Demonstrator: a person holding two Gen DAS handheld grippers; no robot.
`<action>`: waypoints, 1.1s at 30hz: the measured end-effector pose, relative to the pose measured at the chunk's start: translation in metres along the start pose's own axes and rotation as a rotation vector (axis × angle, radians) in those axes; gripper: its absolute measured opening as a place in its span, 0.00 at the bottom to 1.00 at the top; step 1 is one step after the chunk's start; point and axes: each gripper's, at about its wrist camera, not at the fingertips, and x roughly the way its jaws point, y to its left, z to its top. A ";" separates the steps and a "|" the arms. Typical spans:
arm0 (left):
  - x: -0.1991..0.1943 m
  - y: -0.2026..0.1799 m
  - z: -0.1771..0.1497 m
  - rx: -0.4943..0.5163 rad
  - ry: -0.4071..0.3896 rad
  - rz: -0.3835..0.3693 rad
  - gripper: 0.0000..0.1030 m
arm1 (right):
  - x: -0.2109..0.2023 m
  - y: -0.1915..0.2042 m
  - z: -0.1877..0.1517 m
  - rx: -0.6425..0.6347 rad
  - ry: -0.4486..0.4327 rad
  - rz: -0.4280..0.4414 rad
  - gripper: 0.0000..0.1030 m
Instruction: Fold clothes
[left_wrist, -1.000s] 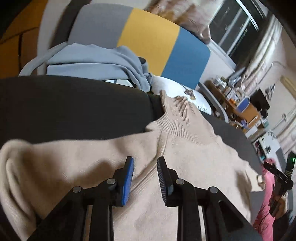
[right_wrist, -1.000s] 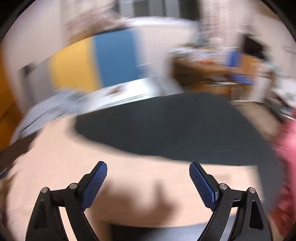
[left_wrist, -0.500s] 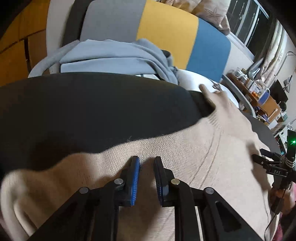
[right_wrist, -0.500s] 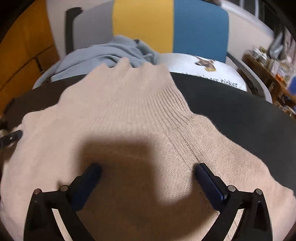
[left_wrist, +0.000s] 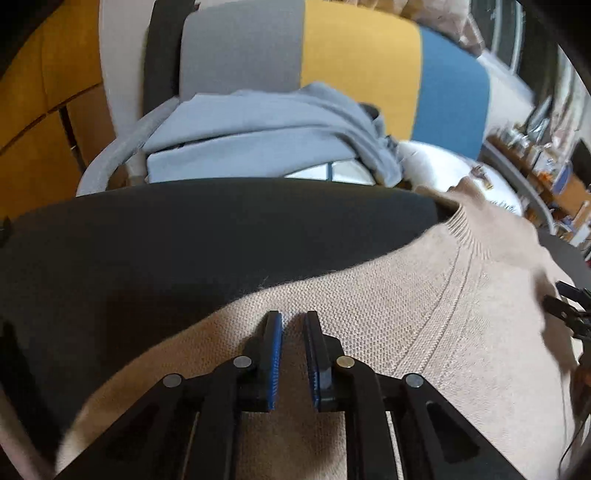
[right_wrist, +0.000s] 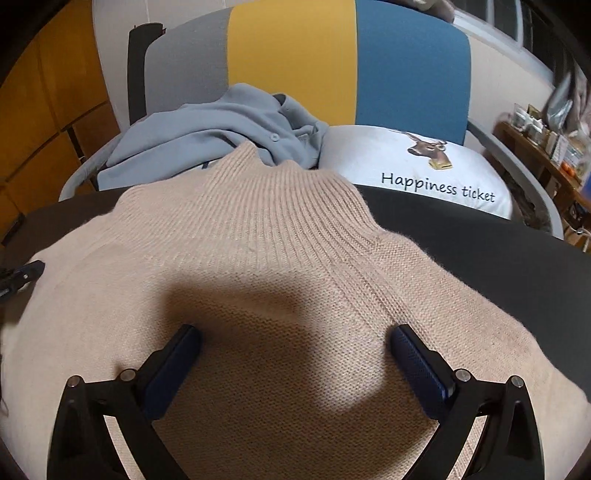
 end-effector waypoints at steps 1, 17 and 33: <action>-0.011 -0.002 -0.001 -0.005 -0.018 0.018 0.21 | -0.004 -0.003 0.000 -0.002 0.010 0.041 1.00; -0.140 -0.064 -0.192 0.072 -0.017 -0.409 0.25 | -0.216 -0.063 -0.206 0.024 0.083 0.271 1.00; -0.162 -0.059 -0.253 0.206 0.013 -0.331 0.25 | -0.221 -0.054 -0.280 -0.132 0.183 0.079 1.00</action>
